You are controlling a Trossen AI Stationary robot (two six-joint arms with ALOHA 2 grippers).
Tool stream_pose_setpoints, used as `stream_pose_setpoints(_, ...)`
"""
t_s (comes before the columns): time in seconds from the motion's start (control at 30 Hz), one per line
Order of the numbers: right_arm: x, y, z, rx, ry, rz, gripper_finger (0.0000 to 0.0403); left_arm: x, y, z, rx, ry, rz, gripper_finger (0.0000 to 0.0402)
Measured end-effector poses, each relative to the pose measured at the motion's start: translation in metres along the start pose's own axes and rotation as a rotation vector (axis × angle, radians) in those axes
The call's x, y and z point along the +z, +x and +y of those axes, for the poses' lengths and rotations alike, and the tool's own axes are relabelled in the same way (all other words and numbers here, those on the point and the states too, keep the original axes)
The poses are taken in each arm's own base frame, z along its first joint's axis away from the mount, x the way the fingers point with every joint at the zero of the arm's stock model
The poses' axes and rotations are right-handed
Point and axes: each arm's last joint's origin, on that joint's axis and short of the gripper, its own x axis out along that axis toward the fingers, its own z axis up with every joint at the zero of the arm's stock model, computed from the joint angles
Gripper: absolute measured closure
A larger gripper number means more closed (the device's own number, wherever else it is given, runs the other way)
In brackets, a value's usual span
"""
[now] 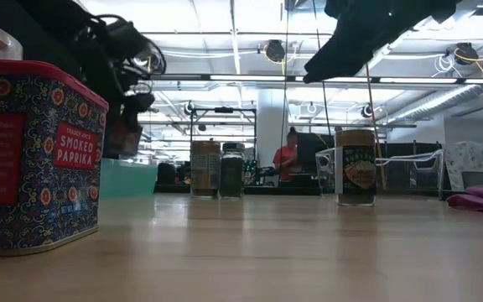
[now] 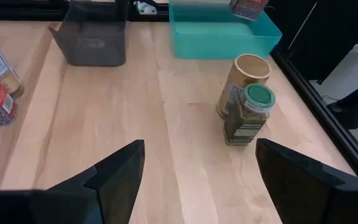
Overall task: Sort spices by type
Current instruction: Put the top red seasoning can into the blue bin
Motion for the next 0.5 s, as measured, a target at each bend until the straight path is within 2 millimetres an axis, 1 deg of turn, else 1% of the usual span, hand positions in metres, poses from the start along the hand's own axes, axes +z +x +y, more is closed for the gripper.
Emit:
stream_pose_setpoints(0.13,-0.002,0.004,0.001,0.0,-0.001,0.015,0.011,-0.008,0.007,-0.002,0.023,0.019,0.072,0.018)
stream_pose_setpoints(0.23,-0.003,0.006,0.001,0.0,-0.003,0.02,0.011,-0.015,0.013,-0.004,0.03,0.012,0.089,0.018)
stream_pose_setpoints(0.5,-0.002,0.006,0.001,0.0,-0.001,0.016,0.011,-0.037,0.028,-0.005,0.005,-0.031,0.023,0.018)
